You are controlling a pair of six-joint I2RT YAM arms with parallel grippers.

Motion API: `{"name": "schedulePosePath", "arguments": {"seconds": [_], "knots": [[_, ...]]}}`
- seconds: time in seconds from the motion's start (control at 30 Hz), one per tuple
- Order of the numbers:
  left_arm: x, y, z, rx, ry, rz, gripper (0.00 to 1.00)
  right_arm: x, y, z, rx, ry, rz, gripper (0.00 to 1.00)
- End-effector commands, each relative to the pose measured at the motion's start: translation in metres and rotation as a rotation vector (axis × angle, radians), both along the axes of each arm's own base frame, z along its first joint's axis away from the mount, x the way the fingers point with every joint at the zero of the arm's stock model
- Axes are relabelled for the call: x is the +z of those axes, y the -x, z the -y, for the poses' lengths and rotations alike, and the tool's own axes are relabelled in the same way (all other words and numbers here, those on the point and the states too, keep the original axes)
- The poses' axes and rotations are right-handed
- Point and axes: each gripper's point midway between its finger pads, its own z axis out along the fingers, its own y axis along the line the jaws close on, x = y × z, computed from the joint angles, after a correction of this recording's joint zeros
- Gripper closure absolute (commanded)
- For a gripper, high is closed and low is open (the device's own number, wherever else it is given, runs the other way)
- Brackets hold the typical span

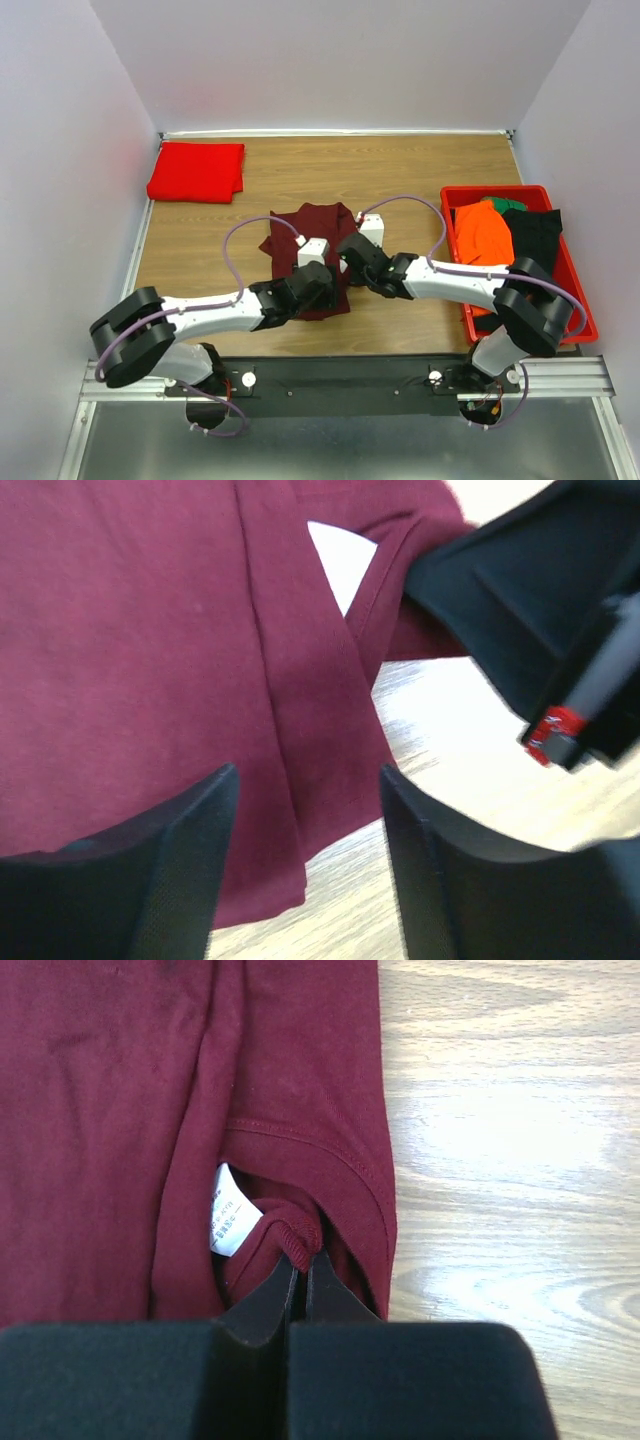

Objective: Fold and stack the t-shirts
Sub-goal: Flatten the tshirt out

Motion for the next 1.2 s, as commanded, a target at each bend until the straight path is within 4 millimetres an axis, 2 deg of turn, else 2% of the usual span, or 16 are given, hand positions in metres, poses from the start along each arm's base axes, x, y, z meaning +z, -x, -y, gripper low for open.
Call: {"name": "schedulePosePath", "arguments": {"seconds": [0.0, 0.3, 0.53, 0.67, 0.73, 0.8, 0.83, 0.87, 0.93, 0.97, 1.03, 1.17], "knots": [[-0.009, -0.005, -0.009, 0.104, -0.057, 0.005, 0.36, 0.005, -0.002, 0.016, -0.055, 0.006, 0.025, 1.00], [-0.020, 0.009, -0.010, 0.080, -0.096, -0.018, 0.46, 0.005, -0.001, 0.025, -0.080, -0.007, 0.025, 0.99], [-0.022, 0.027, 0.007, 0.014, -0.090, -0.026, 0.46, 0.003, -0.004, 0.027, -0.089, -0.003, 0.021, 1.00], [-0.032, 0.029, 0.000, 0.031, -0.134, -0.041, 0.46, 0.004, -0.004, 0.026, -0.085, -0.003, 0.022, 0.99], [-0.034, 0.027, -0.006, 0.067, -0.137, -0.042, 0.51, 0.004, -0.003, 0.027, -0.087, -0.005, 0.022, 0.99], [-0.030, 0.025, -0.007, 0.081, -0.124, -0.029, 0.61, 0.007, -0.004, 0.028, -0.089, -0.010, 0.028, 1.00], [-0.029, 0.025, -0.008, 0.085, -0.122, -0.024, 0.67, 0.007, -0.004, 0.028, -0.089, -0.010, 0.028, 0.99], [-0.028, 0.024, -0.009, 0.089, -0.125, -0.022, 0.80, 0.009, -0.003, 0.028, -0.089, -0.015, 0.031, 1.00], [-0.025, 0.022, -0.010, 0.104, -0.122, -0.013, 0.96, 0.010, -0.003, 0.030, -0.090, -0.017, 0.033, 1.00], [-0.021, 0.019, -0.012, 0.119, -0.123, -0.002, 1.00, 0.015, -0.003, 0.030, -0.090, -0.026, 0.042, 1.00], [-0.012, 0.013, -0.017, 0.148, -0.120, 0.017, 1.00, 0.020, -0.004, 0.032, -0.091, -0.033, 0.054, 0.99], [0.028, -0.015, -0.035, 0.252, -0.062, 0.087, 1.00, 0.041, -0.007, 0.039, -0.097, -0.054, 0.099, 1.00]]}}
